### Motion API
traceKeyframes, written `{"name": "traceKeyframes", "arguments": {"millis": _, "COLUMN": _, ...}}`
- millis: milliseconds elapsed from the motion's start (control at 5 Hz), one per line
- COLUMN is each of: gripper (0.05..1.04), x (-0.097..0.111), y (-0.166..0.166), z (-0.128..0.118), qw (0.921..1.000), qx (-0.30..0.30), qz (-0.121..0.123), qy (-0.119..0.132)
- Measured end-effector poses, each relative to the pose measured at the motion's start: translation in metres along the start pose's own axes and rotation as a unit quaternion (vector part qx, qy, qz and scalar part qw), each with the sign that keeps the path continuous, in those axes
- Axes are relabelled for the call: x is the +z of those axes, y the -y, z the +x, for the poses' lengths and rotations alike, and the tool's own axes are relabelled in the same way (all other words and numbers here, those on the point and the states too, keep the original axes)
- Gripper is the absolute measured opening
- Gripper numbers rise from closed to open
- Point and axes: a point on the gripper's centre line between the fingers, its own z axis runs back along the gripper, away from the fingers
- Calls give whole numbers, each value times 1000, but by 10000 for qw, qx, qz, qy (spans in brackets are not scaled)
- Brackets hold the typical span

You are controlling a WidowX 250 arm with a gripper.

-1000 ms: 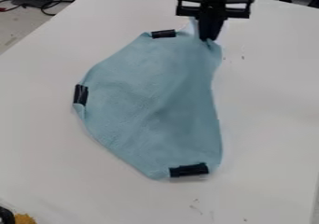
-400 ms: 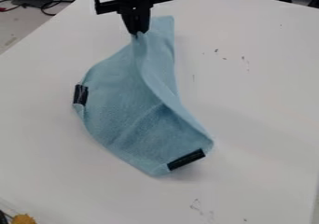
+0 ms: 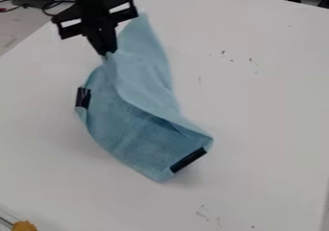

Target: Fold the cloth from top right to bottom left

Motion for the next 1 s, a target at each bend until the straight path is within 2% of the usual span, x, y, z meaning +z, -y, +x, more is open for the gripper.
{"name": "traceKeyframes", "arguments": {"millis": 200, "gripper": 151, "x": -10, "y": -27, "z": -3, "qw": 9997, "qx": 243, "qz": -38, "qy": -41}}
{"name": "traceKeyframes", "arguments": {"millis": 400, "gripper": 186, "x": -31, "y": -36, "z": -6, "qw": 9995, "qx": 127, "qz": -190, "qy": -211}}
{"name": "traceKeyframes", "arguments": {"millis": 600, "gripper": 428, "x": -37, "y": -42, "z": -15, "qw": 9993, "qx": 128, "qz": -216, "qy": -282}}
{"name": "traceKeyframes", "arguments": {"millis": 800, "gripper": 738, "x": -41, "y": -47, "z": -20, "qw": 9989, "qx": 78, "qz": -312, "qy": -349}}
{"name": "traceKeyframes", "arguments": {"millis": 1000, "gripper": 984, "x": -28, "y": -47, "z": -25, "qw": 9994, "qx": 72, "qz": -183, "qy": -299}}
